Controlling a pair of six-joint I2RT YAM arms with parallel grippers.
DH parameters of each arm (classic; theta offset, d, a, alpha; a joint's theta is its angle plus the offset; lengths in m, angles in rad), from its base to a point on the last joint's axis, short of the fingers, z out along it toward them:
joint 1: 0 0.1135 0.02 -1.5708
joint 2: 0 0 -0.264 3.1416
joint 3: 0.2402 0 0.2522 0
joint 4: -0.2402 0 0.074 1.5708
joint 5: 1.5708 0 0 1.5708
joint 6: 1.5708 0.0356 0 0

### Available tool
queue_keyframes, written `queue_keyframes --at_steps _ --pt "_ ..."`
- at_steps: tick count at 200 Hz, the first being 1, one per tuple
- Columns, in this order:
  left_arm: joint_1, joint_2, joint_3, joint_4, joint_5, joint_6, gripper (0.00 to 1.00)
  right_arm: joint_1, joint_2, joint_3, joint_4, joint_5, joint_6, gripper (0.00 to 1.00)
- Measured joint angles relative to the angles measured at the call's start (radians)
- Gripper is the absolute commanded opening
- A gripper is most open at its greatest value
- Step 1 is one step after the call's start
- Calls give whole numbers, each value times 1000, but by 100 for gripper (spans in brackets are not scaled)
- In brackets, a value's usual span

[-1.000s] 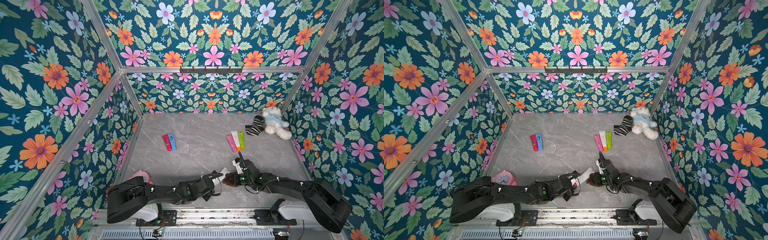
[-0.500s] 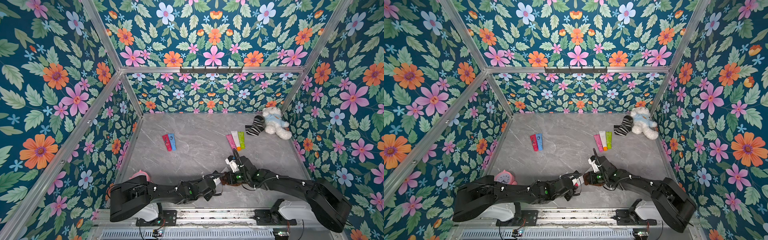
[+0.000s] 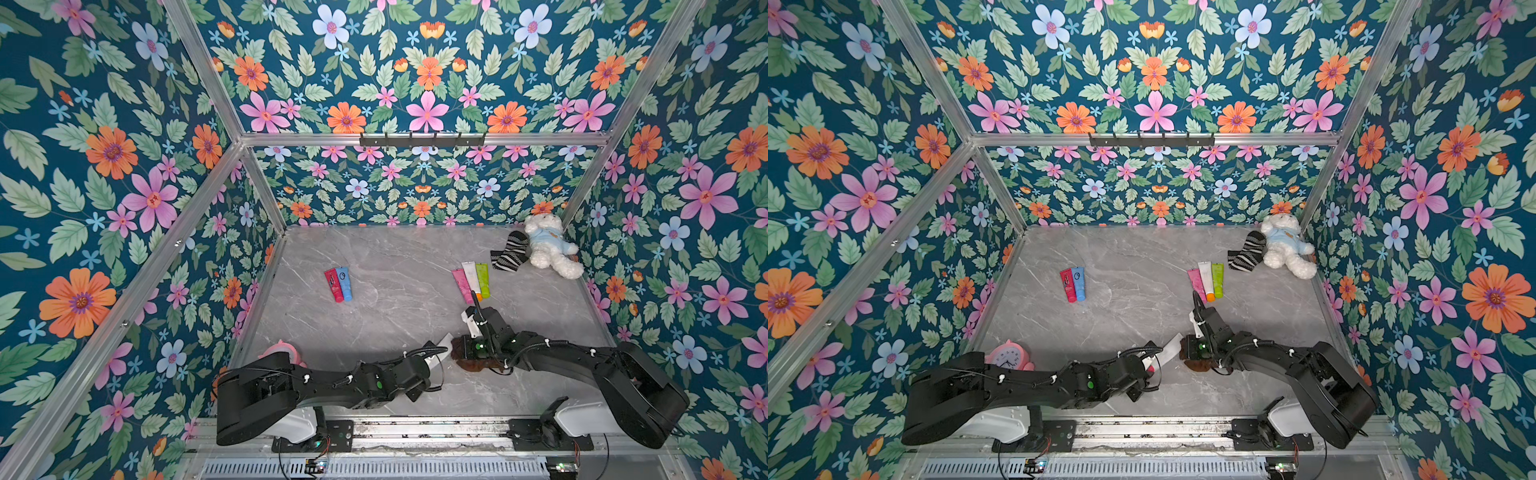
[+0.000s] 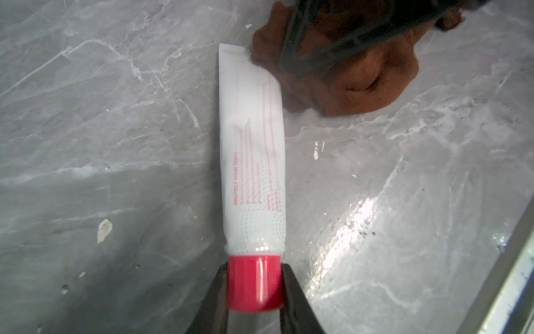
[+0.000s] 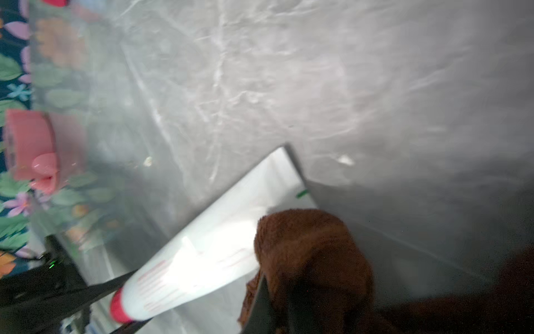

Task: Wipe the surface of the toothpaste tube
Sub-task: Wipe the dirt from the toothpaste tube.

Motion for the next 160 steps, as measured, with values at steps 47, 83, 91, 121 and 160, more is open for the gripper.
queue_keyframes --at_steps 47,83,91,121,160 --pt "0 -1 0 8 4 0 0 100 -43 26 -18 -8 -25 0" --pt "0 0 0 8 6 0 0 167 -7 40 72 -85 -16 0" --pt "0 0 0 8 6 0 0 170 18 45 82 -94 -12 0" --pt "0 0 -3 -12 -3 -1 0 171 92 71 117 -108 -1 0" --pt "0 -7 -5 -16 -4 -4 0 119 98 72 103 -56 -20 0"
